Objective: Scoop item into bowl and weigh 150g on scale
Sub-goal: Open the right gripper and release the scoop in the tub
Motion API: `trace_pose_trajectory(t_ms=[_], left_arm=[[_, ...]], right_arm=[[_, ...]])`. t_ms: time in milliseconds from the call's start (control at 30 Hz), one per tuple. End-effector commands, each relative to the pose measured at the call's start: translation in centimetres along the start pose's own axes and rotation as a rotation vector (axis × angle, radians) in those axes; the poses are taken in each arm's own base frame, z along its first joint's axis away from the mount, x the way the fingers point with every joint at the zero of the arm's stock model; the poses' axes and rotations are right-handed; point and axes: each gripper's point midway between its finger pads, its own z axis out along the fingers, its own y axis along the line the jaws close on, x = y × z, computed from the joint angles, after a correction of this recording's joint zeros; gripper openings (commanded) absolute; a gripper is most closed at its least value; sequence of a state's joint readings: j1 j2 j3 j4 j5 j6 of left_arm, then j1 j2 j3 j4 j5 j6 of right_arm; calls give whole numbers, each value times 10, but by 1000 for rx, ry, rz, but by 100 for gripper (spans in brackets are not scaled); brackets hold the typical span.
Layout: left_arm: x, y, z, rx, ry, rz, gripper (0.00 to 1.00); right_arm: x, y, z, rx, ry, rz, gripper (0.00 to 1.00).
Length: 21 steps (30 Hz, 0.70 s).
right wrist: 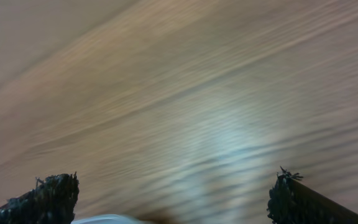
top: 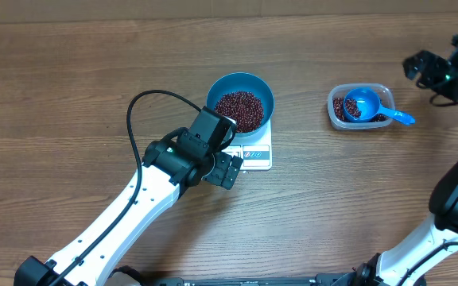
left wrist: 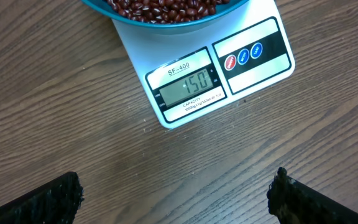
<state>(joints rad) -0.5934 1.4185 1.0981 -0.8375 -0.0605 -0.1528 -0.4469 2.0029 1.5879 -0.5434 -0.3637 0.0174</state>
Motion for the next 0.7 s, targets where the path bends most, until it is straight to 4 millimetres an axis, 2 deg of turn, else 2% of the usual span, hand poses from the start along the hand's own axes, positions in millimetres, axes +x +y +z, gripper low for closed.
trace_pose_trajectory(t_ms=[0,167,233,333,433,667], left_arm=[[-1,1,-3,5,-12,12,100],[-1,1,-3,5,-11,12,99],[-1,1,-3,5,-12,12,99],[-1,1,-3,5,-12,12,100],[-1,1,-3,5,-12,12,99],[-1,1,-3,5,-12,12,100]], right_arm=[[0,53,3,-103,31,-15,100],[15,92,12,-136,74,-79,100],[20,99,14,-120,89,-93,100],[35,100,16,-75,140,-99,100],[58,92,15,-4,227,-90,100],[62,91,14,0,245,-84,100]])
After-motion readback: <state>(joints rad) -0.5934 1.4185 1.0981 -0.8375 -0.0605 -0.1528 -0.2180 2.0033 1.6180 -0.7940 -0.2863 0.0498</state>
